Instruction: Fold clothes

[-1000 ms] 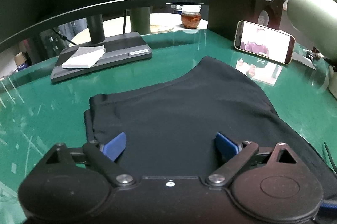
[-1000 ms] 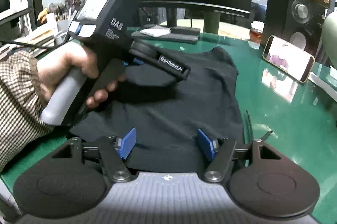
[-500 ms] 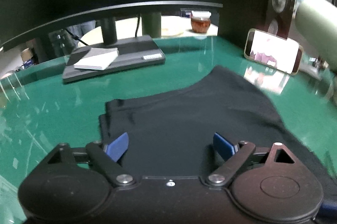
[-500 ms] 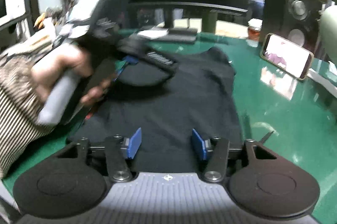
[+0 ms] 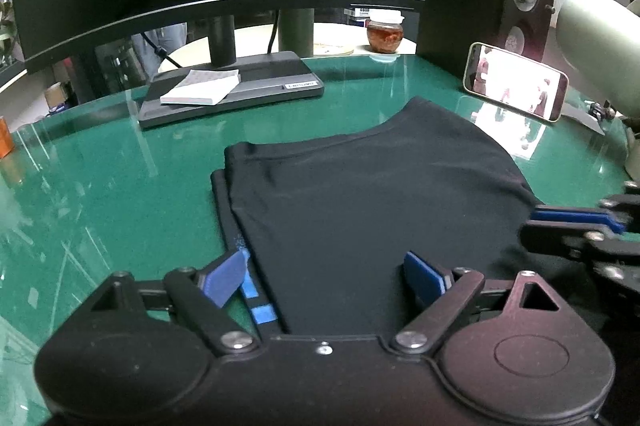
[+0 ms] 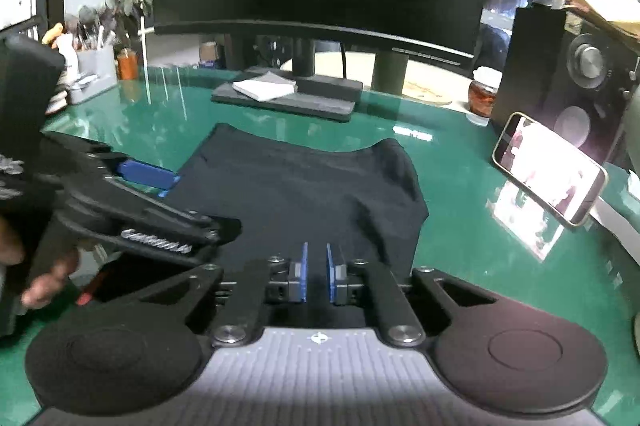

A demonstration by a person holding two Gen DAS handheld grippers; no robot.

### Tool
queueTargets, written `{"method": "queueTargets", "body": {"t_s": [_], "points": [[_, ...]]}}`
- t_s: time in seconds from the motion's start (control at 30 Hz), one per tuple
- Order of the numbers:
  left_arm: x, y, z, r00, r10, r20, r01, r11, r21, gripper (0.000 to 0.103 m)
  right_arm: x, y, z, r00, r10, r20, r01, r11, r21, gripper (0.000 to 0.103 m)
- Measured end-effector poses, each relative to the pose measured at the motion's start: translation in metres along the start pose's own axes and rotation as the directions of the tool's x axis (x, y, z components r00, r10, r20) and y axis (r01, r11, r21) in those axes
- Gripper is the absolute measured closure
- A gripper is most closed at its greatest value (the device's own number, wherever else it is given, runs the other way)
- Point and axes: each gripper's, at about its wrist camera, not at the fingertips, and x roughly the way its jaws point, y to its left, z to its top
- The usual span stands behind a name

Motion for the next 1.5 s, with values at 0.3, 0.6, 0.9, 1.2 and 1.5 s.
{"method": "queueTargets", "body": {"t_s": [0.3, 0.6, 0.9, 1.2, 1.5], "points": [[0.009, 0.008, 0.007, 1.0, 0.014, -0.008, -0.014, 1.0, -0.014, 0.01, 0.035, -0.008, 0.006, 0.999, 0.001, -0.046, 0.001, 0.999, 0.049, 0.094], [0.021, 0.016, 0.017, 0.998, 0.064, -0.003, -0.064, 0.998, -0.024, 0.006, 0.047, -0.012, 0.015, 0.999, -0.028, -0.046, 0.031, 0.997, 0.067, 0.093], [0.022, 0.019, 0.018, 0.998, 0.058, 0.0, -0.058, 0.998, -0.03, 0.006, 0.009, -0.015, -0.013, 0.999, -0.028, -0.043, 0.032, 0.995, 0.092, 0.092], [0.022, 0.019, 0.018, 0.998, 0.059, 0.0, -0.059, 0.998, -0.031, 0.005, -0.006, -0.021, -0.028, 1.0, -0.022, -0.018, 0.024, 0.991, 0.133, 0.092], [0.022, 0.019, 0.018, 0.998, 0.056, -0.003, -0.056, 0.998, -0.04, 0.004, -0.007, -0.02, -0.029, 1.0, -0.022, -0.004, 0.023, 0.991, 0.131, 0.091]]}}
